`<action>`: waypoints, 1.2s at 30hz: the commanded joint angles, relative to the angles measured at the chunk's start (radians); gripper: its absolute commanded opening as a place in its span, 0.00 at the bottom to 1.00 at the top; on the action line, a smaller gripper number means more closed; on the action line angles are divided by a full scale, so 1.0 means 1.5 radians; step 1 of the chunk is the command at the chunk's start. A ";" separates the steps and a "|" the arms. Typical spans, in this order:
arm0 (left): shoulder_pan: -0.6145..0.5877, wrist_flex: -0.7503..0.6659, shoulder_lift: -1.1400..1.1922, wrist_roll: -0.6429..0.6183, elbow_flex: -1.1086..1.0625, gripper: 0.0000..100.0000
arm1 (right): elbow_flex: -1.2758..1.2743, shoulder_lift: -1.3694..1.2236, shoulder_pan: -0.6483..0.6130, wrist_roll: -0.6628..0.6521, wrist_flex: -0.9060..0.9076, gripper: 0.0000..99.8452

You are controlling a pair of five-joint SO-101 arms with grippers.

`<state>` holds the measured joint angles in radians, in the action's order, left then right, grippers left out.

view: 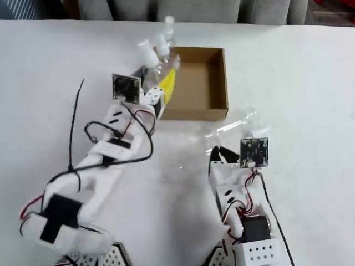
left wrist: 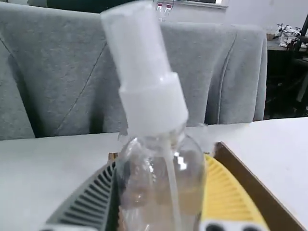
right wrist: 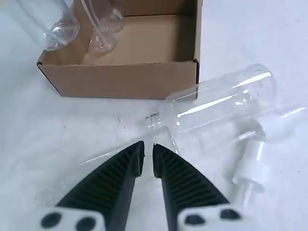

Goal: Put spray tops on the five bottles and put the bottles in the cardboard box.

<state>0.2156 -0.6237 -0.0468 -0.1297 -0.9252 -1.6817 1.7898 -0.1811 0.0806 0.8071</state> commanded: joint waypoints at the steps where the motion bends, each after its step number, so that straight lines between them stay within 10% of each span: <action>1: 0.004 -0.027 0.040 0.007 0.068 0.02 | -0.006 0.004 0.006 0.000 0.002 0.01; 36: 0.001 -0.027 0.215 0.012 0.134 0.02 | -0.006 0.003 0.006 0.000 0.013 0.01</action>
<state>0.2171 -0.6314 0.2877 -0.1235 -0.7764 -1.6817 1.7898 -0.1811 0.0806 0.8101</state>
